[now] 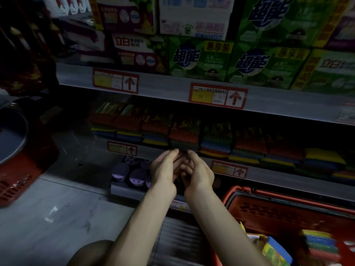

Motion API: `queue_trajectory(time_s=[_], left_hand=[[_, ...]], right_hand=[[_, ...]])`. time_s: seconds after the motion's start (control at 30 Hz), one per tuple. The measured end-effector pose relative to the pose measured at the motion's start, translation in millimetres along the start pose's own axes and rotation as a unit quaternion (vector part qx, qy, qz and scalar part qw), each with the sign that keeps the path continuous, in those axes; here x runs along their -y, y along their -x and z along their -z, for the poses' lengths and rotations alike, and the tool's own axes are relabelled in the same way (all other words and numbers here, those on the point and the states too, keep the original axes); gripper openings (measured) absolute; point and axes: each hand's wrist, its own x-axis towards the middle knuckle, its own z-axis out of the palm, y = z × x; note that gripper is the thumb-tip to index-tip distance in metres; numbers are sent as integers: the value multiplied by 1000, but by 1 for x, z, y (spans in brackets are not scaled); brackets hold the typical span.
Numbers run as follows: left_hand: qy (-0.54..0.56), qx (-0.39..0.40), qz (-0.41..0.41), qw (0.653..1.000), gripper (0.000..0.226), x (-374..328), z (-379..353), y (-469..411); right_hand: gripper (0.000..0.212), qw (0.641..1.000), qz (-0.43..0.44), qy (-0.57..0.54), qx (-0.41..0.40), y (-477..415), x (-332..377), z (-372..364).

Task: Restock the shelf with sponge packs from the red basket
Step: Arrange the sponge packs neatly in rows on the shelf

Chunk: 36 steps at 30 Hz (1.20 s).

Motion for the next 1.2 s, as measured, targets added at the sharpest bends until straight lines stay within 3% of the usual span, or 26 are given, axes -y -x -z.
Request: queue_trajectory(time_s=[0.17, 0.27, 0.37, 0.47, 0.6, 0.8, 1.0, 1.2], left_hand=[[-61, 10, -64, 996, 26, -11, 28, -7], [-123, 4, -153, 981, 21, -19, 47, -12], [-215, 35, -248, 944, 26, -24, 67, -18], [-320, 46, -288, 902, 39, -22, 84, -28], [-420, 32, -327, 846, 42, -21, 90, -38], [-450, 25, -306, 839, 45, -23, 87, -39], [-380, 11, -287, 879, 42, -27, 82, -40], [-349, 12, -293, 890, 33, -30, 79, -41]], right_hand=[[19, 993, 71, 74, 56, 2, -15, 7], [22, 962, 179, 170, 114, 6, -26, 5], [30, 903, 270, 288, 167, 5, -38, -3], [41, 849, 320, 383, 172, 1, -49, -12], [50, 844, 309, 404, 169, -4, -59, -22], [47, 854, 297, 392, 171, -7, -64, -25], [46, 848, 304, 401, 167, -9, -58, -21], [46, 863, 291, 376, 170, -11, -60, -20]])
